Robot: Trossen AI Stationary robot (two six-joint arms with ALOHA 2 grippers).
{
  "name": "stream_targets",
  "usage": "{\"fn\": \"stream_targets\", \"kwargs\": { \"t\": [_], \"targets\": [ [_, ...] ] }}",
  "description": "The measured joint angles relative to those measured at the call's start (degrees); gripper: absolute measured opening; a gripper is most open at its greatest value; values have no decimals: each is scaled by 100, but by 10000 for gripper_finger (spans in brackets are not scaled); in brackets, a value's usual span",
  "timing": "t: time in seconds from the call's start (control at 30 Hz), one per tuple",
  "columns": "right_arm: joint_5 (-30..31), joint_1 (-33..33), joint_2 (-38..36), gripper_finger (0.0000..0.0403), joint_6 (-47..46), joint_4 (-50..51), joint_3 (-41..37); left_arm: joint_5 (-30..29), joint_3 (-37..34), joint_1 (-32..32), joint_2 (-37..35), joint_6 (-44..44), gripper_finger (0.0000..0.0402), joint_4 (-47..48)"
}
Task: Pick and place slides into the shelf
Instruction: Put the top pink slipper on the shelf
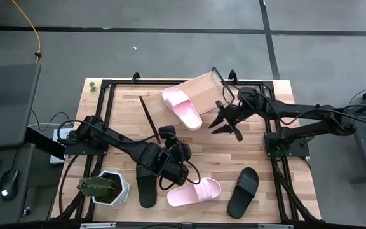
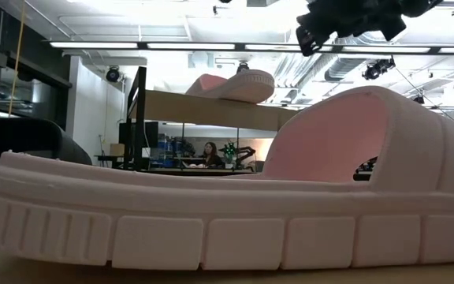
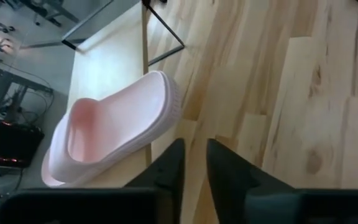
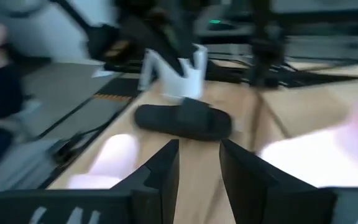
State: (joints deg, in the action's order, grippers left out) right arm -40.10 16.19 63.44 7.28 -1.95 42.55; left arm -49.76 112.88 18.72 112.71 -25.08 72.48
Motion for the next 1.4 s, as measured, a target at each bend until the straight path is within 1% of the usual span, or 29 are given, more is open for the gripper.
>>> {"fn": "stream_targets", "kwargs": {
  "t": [0.1, 0.17, 0.23, 0.27, 0.37, 0.47, 0.53, 0.67, 0.7, 0.8, 0.9, 1.07, 1.3, 1.4],
  "targets": [
    [851, -129, 61, 106, -286, -170, -65, -54, 0, 3, 0, -16, 23, -45],
    [1326, -197, 118, 106, -412, -79, -127, -54, -3, 4, 0, -61, 10, -38],
    [1711, -280, 253, 106, -490, -63, -172, -52, -35, 4, 0, -72, 3, -41],
    [1810, -319, 307, 106, -491, -78, -202, -52, -58, 4, 0, -74, 2, -41],
    [1927, -470, 521, 104, -493, -78, -228, -52, -157, 4, 0, -126, 7, -42],
    [2005, -654, 643, 90, -518, -160, -229, -52, -248, 4, 0, -233, 12, -45],
    [2012, -774, 643, 70, -593, -170, -228, -48, -311, 4, 0, -263, 14, -54],
    [2011, -1057, 634, 13, -732, -323, -228, -10, -413, 4, 2, -372, 14, -46],
    [2026, -1121, 634, 7, -734, -393, -228, -4, -422, 4, 2, -374, 14, -44],
    [2353, -1306, 666, 12, -734, -509, -224, 27, -428, 4, 2, -374, 14, -45],
    [2623, -1386, 687, 3, -697, -554, -224, 27, -428, 4, 1, -378, 14, -73],
    [2653, -1384, 744, 1, -661, -630, -224, 27, -431, 4, 2, -376, 14, -77],
    [2964, -1320, 808, 0, -670, -602, -224, 25, -431, 4, 0, -376, 14, -104],
    [3000, -1225, 879, 0, -703, -600, -224, 27, -431, 4, 1, -376, 14, -115]
  ]
}}
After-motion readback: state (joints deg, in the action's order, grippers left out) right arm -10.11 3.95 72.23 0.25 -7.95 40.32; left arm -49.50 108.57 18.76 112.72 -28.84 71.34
